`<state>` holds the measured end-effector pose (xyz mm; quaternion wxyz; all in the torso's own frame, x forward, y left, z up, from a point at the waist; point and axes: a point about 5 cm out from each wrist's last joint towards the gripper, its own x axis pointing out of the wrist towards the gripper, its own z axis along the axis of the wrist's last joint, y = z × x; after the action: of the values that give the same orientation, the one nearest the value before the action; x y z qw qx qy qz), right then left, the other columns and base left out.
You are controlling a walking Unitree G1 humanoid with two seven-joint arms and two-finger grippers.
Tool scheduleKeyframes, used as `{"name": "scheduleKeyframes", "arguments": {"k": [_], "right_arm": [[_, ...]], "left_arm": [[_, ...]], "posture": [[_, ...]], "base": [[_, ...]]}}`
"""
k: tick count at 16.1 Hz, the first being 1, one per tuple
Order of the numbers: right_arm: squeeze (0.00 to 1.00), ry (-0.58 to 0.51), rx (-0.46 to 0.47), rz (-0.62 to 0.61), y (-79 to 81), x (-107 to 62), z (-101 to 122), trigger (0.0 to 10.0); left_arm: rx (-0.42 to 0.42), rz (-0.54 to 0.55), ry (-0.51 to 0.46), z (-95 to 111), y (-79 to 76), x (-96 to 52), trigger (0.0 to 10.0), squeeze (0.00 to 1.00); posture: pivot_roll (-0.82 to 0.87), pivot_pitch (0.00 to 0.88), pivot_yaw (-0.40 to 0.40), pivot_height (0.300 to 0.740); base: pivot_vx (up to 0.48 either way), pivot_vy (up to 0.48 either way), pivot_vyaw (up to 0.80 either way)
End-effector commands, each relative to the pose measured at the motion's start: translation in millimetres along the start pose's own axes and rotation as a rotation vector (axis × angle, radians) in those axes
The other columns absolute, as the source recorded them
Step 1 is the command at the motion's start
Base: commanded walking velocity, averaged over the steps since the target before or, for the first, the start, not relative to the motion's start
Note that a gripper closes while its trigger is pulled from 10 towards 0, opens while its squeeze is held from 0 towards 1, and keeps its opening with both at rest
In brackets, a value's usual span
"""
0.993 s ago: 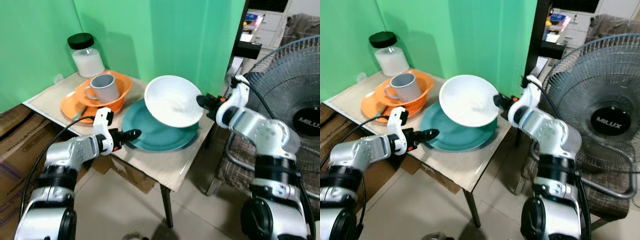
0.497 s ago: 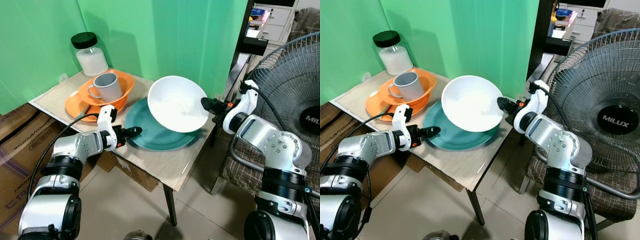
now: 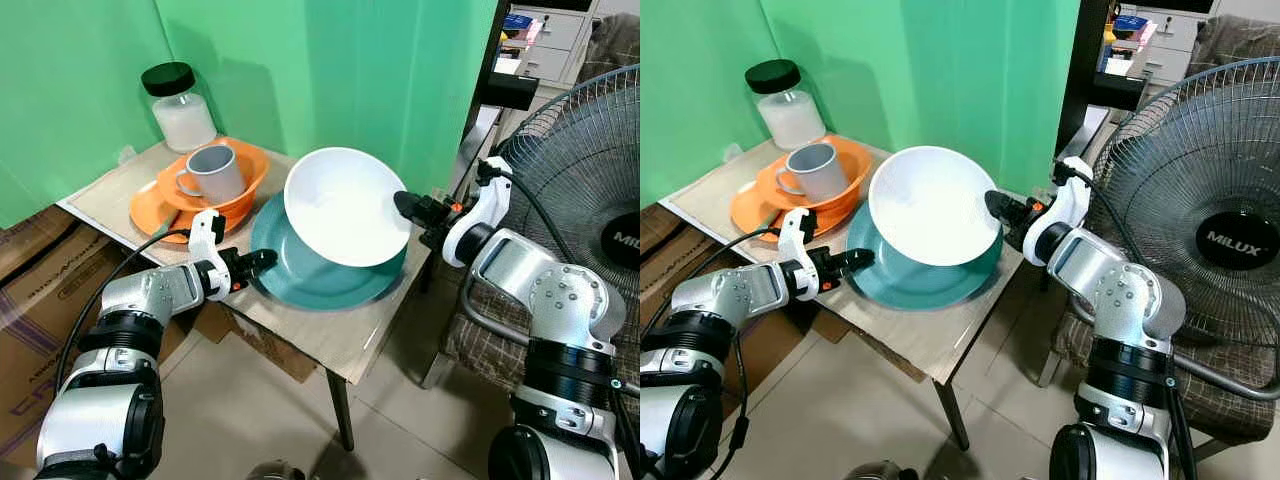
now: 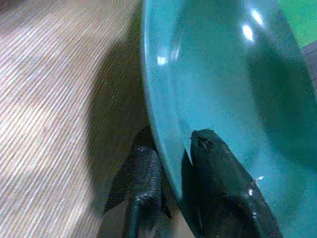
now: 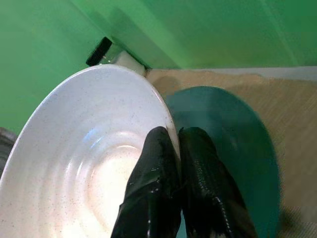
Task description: Setting the table
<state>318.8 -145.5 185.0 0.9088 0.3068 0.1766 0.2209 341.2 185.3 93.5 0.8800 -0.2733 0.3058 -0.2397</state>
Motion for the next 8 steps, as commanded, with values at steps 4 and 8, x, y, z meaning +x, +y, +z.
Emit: {"name": "scheduleKeyframes", "arguments": {"k": [4, 8], "right_arm": [[0.0, -0.182, -0.022, 0.034, 4.5, -13.9, 32, 0.0], [0.0, -0.399, 0.021, -0.06, -17.2, -42.9, 77, 0.0]], "left_arm": [[-0.02, 0.077, -0.038, -8, 13.0, -5.5, 0.0, 0.0], [0.1, 0.024, -0.274, 15, -1.5, -20.5, 0.0, 0.0]], "posture": [[0.04, 0.0, 0.12, 0.74], [0.05, 0.0, 0.115, 0.74]], "base": [[0.0, 0.0, 0.0], [0.0, 0.0, 0.0]]}}
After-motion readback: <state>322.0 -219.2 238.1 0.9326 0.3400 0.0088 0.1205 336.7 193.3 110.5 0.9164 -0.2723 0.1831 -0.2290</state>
